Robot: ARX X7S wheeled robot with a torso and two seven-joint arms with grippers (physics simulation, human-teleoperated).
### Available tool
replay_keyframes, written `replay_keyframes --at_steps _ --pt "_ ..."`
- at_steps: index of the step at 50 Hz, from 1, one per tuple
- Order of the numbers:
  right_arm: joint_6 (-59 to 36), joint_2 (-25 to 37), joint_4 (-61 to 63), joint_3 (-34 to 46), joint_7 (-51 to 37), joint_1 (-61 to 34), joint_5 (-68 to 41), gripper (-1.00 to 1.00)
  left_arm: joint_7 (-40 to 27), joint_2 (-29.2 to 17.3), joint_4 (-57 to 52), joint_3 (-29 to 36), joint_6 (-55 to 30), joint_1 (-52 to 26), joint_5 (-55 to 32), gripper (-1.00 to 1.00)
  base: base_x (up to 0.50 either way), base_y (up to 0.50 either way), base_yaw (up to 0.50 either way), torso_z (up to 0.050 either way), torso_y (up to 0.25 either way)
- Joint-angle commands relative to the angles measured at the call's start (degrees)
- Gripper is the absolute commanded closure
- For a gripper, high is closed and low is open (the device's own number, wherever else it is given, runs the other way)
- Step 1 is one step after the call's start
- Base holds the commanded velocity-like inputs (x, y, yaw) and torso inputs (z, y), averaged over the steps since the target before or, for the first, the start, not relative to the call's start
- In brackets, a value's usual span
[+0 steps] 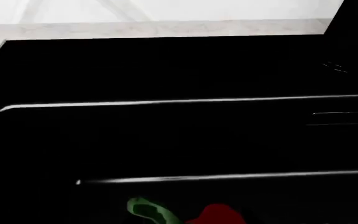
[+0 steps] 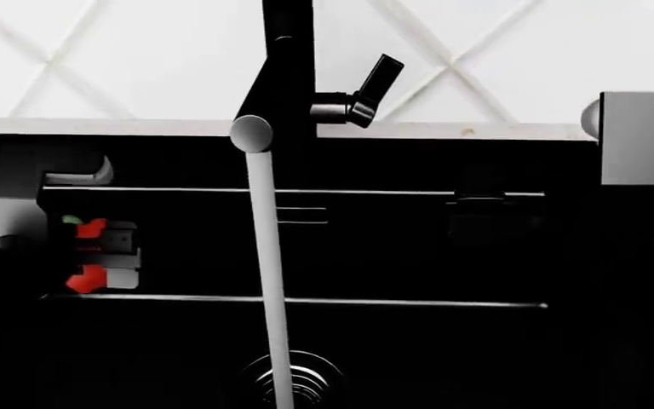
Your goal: Pick the eggplants and mangos from the sink and place them in one bowl. Place the bell pepper in the other bowl. Then turn off the sink faucet.
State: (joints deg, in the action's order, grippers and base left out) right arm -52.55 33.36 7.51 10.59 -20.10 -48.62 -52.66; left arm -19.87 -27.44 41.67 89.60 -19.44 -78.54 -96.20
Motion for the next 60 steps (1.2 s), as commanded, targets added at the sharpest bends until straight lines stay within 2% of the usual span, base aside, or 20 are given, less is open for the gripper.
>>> replay_keyframes --at_steps 1,13,19,25,35,43,60 --pt "0.8 -0.5 -0.4 -0.4 0.4 0.6 0.6 -1.00 -5.5 -5.4 -13.6 -1.0 3.6 -2.0 1.6 1.00 0.00 0.00 0.00 0.003 0.250" --pt "1.6 -0.8 -1.2 0.1 0.8 1.1 1.0 -1.00 -9.0 -9.8 -21.9 -2.5 5.0 -5.3 3.3 1.00 0.00 0.00 0.00 0.003 0.250" --pt "1.9 -0.9 -1.4 0.1 0.9 1.1 1.1 -1.00 -11.1 -13.5 -29.0 -4.1 9.3 -5.8 6.2 1.00 0.00 0.00 0.00 0.005 0.250" --pt "2.1 -0.9 -1.2 -0.1 0.8 1.5 1.0 -1.00 -13.7 -16.7 -34.3 -4.6 10.1 -6.1 7.0 1.00 0.00 0.00 0.00 0.006 0.241" --pt "3.3 -0.8 -1.4 -0.2 0.4 2.4 1.8 -1.00 -13.9 -19.8 -39.3 -5.7 12.3 -5.8 7.9 1.00 0.00 0.00 0.00 0.000 0.001" --pt "3.4 -0.8 -1.4 -0.2 0.3 2.8 1.7 -1.00 -15.0 -20.3 -40.5 -5.9 12.9 -5.6 8.7 1.00 -0.02 0.00 0.00 0.000 0.000" --pt "2.3 -0.1 1.3 -0.9 -1.3 3.8 0.5 -1.00 -16.1 -22.2 -42.8 -6.3 13.5 -4.9 9.0 1.00 -0.44 0.03 0.00 0.000 0.000"
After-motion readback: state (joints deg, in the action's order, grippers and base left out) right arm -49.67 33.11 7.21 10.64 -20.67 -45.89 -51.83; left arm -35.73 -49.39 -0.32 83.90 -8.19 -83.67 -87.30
